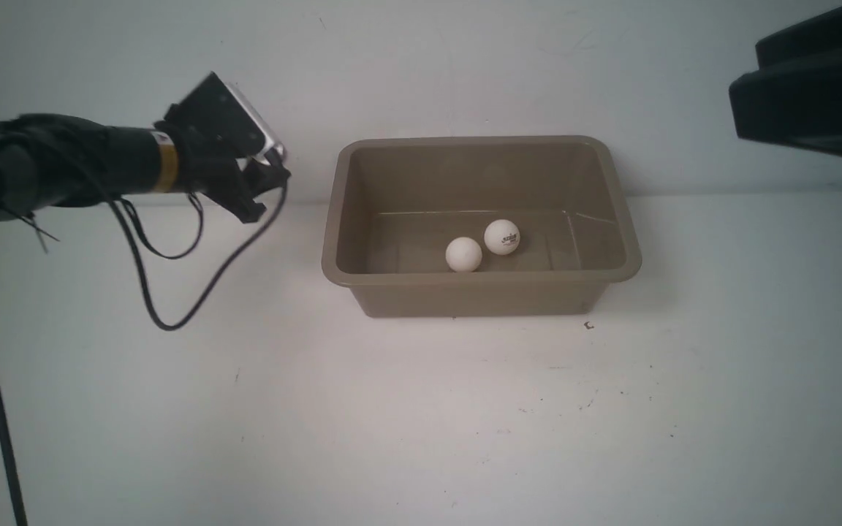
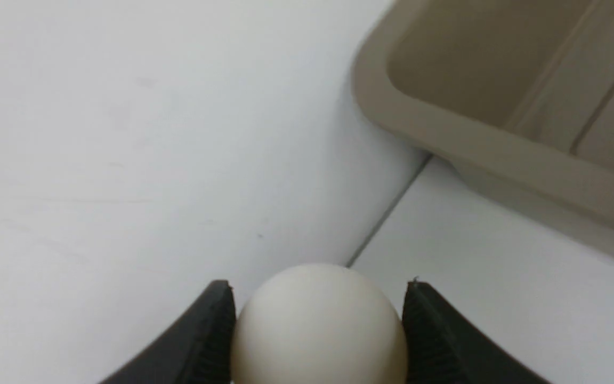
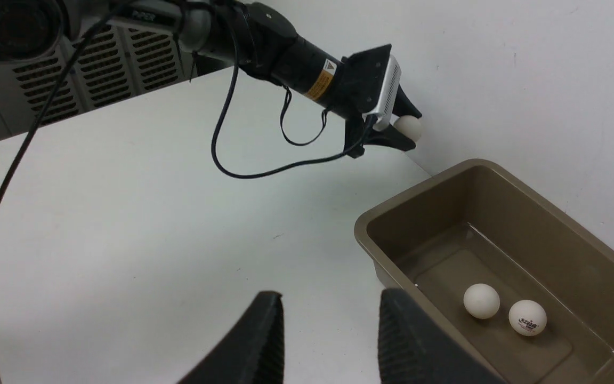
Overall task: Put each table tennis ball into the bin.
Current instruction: Use the left arm to clamp the table tennis ball closest to it, then use the left arm to put the table tennis ball into the box
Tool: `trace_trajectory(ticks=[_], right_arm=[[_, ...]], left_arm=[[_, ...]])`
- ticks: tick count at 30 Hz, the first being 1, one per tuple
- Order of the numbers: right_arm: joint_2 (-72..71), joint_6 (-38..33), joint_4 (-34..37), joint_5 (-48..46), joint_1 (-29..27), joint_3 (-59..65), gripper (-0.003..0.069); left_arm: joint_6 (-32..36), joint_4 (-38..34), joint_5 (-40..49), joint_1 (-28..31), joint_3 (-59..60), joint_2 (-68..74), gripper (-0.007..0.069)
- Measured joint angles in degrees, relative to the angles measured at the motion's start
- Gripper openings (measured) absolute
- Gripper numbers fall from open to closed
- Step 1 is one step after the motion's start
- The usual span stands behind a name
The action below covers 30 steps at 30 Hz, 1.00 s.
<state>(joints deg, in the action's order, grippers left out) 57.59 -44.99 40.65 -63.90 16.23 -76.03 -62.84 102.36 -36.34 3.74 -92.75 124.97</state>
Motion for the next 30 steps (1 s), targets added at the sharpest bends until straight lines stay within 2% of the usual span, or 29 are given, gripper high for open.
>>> trace_trajectory(ticks=[5,8,11,16,18,22,30], right_arm=[[0.0,0.0,0.0,0.0,0.0,0.0,0.024],[0.0,0.0,0.0,0.0,0.0,0.0,0.024],[0.0,0.0,0.0,0.0,0.0,0.0,0.024],[0.0,0.0,0.0,0.0,0.0,0.0,0.024],[0.0,0.1,0.1,0.0,0.0,0.0,0.024],[0.0,0.2,0.1,-0.4,0.0,0.0,0.024],[0.0,0.2,0.1,-0.6,0.0,0.0,0.024]], left_arm=[[-3.5,0.0,-9.7,0.7,0.0,-4.2,0.0352],[-3.8,0.0,-20.3,-1.2,-0.1,-6.1,0.0352],[-3.8,0.0,-23.6,-4.0,-0.2,-6.3,0.0352],[-3.8,0.1,-17.4,-8.6,-0.2,-6.1,0.0352],[-2.3,0.1,-8.8,-12.1,-0.3,-4.7,0.0352],[1.5,0.1,-2.2,-15.8,-0.3,-1.5,0.0352],[3.2,0.1,1.6,-17.7,-0.2,2.7,0.0352]])
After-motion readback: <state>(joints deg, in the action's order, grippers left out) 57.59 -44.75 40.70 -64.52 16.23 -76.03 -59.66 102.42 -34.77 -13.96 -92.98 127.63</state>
